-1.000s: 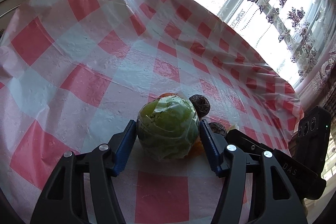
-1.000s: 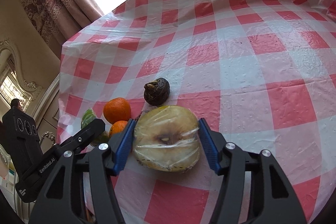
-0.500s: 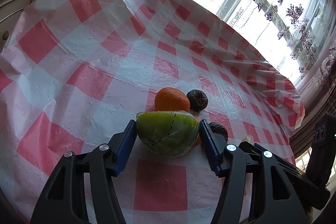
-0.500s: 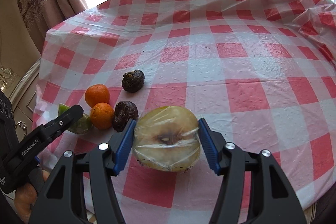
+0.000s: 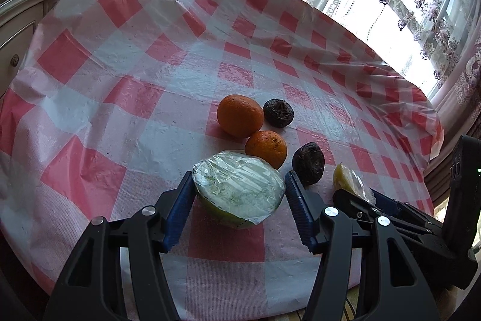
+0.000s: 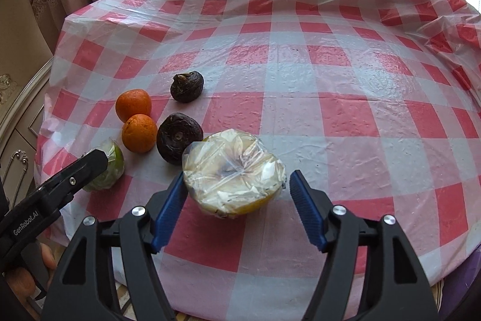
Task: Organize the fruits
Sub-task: 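Lift the cabbage with the left gripper while the right gripper lifts the pear half, then carry the cabbage and pear half with both grippers over the white box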
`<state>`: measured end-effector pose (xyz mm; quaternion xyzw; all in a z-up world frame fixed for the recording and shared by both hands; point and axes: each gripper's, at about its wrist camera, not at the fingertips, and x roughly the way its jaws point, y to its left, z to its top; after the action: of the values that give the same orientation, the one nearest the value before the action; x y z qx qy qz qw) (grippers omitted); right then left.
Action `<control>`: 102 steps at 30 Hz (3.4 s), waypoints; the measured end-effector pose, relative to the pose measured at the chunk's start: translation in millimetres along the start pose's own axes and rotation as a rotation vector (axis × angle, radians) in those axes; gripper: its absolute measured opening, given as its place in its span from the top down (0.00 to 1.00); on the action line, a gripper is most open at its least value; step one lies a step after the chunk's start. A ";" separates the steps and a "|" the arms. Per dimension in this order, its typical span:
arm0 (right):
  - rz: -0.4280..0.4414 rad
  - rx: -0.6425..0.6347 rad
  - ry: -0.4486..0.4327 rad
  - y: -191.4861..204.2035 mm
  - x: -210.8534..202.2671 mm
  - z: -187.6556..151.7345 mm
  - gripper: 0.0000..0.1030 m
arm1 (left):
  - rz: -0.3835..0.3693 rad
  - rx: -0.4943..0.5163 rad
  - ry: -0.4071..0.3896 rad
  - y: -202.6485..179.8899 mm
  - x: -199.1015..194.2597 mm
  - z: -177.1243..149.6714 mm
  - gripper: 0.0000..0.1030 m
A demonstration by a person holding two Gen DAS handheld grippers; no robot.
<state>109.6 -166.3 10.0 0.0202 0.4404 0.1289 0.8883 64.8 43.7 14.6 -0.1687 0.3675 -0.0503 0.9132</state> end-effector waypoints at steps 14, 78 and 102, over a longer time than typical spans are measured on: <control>-0.010 -0.029 0.014 3.9 6.3 1.8 0.26 | 0.070 0.029 -0.004 -6.1 -0.9 -1.1 0.22; -0.221 0.235 -0.095 -186.8 -167.3 -111.4 0.43 | -0.258 0.525 0.151 -263.4 -12.3 -85.5 0.43; -0.470 0.447 -0.072 -314.1 -214.6 -172.4 0.43 | -0.441 0.763 0.357 -388.9 19.6 -178.9 0.43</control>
<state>-84.0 -536.1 24.5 0.1169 0.4188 -0.1802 0.8823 -31.6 -373.8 15.5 0.1160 0.4293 -0.4025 0.8001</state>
